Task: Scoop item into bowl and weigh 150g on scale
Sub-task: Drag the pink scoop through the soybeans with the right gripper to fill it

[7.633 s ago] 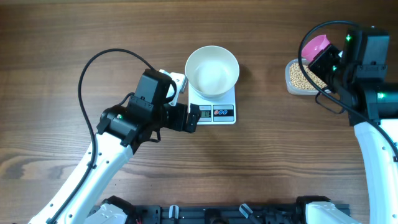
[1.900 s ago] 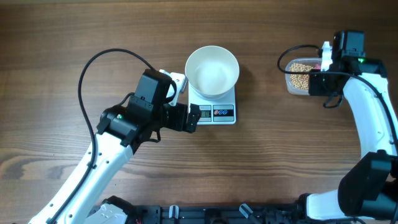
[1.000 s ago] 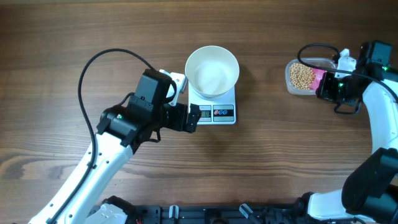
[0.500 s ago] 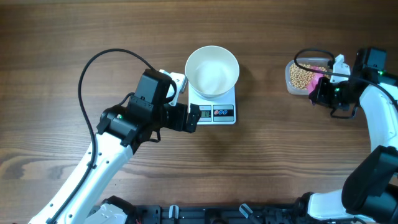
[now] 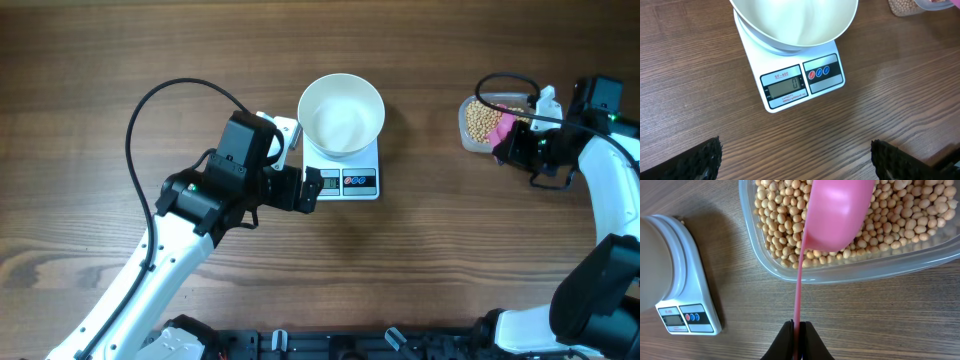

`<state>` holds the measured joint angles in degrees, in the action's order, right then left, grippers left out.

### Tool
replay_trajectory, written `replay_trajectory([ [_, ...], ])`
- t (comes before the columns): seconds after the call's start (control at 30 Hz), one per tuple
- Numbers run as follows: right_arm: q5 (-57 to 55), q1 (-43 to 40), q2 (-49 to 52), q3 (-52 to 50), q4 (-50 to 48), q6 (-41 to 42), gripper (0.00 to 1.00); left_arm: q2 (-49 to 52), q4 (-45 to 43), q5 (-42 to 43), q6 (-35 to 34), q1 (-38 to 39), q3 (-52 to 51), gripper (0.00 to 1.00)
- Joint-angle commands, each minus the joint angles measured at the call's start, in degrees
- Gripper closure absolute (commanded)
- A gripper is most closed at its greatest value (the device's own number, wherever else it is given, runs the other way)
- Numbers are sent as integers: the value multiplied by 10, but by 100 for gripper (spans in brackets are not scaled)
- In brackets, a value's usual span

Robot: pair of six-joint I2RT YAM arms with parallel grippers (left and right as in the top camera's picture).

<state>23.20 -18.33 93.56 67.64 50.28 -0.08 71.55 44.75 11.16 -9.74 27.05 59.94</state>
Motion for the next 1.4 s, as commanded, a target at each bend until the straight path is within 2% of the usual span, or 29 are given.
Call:
replay_trajectory([
  [0.0,30,-2,7,-5,-4,8,96,-5,-2,3,9,2,1,0],
  [0.2,87,-35,7,-5,-7,16,96,-5,-2,3,9,2,1,0],
  [0.37,91,-50,8,-6,-8,16,96,-5,-2,3,9,2,1,0],
  [1.37,123,-52,8,-7,4,21,96,-5,-2,3,9,2,1,0],
])
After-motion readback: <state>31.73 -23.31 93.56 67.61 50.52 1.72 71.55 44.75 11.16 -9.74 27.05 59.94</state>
